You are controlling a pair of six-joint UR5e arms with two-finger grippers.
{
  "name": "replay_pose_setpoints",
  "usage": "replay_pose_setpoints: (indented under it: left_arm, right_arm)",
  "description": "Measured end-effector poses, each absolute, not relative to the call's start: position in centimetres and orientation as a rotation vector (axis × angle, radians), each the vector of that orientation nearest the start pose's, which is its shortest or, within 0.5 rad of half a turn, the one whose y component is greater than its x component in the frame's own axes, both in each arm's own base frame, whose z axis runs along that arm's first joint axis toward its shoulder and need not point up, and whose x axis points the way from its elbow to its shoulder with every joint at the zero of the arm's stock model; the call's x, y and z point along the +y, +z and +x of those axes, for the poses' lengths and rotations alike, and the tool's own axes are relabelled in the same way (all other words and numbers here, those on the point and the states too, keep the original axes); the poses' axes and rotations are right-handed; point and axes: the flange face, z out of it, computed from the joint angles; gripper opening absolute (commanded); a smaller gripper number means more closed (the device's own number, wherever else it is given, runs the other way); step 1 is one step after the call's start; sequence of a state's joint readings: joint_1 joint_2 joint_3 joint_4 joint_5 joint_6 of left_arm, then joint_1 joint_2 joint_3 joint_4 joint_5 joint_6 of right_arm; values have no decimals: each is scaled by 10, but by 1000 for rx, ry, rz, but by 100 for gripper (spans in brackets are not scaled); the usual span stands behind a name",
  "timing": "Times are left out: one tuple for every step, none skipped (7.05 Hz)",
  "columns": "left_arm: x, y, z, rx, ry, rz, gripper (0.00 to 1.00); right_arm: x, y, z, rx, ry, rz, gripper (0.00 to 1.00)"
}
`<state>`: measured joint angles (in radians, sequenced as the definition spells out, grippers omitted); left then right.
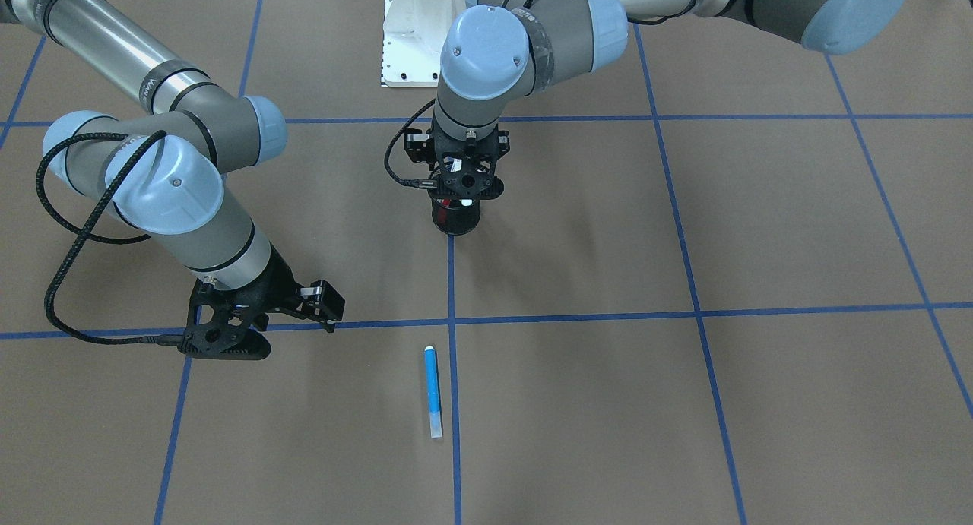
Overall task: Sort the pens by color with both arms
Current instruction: 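Grasp the red-capped white marker in the cup with the left gripper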
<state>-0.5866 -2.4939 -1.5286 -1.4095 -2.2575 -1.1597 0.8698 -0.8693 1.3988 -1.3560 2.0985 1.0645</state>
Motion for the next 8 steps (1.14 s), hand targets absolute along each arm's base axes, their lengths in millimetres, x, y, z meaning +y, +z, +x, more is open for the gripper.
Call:
replay_pose_setpoints:
  left_arm:
    - [-449, 111, 560, 909, 89, -255, 61]
    - [-446, 113, 563, 899, 90, -264, 61]
    - [-443, 116, 565, 892, 92, -270, 60]
    - [-441, 118, 566, 888, 93, -274, 60]
    - [-440, 121, 567, 884, 94, -278, 57]
    - [-438, 124, 569, 880, 96, -281, 53]
    - [-436, 126, 571, 877, 98, -285, 48]
    - [-434, 128, 573, 874, 101, -288, 44]
  right_arm:
    - [-622, 286, -417, -879, 143, 72, 99]
    - [-622, 288, -417, -877, 143, 70, 99]
    - [-621, 291, -417, -874, 144, 69, 99]
    - [-621, 292, -418, -873, 144, 69, 99]
    - [-621, 292, -418, -873, 144, 70, 99]
    - [-621, 292, -418, -873, 144, 70, 99]
    - [-621, 292, -418, -874, 144, 70, 99]
    - [-621, 293, -418, -873, 144, 69, 99]
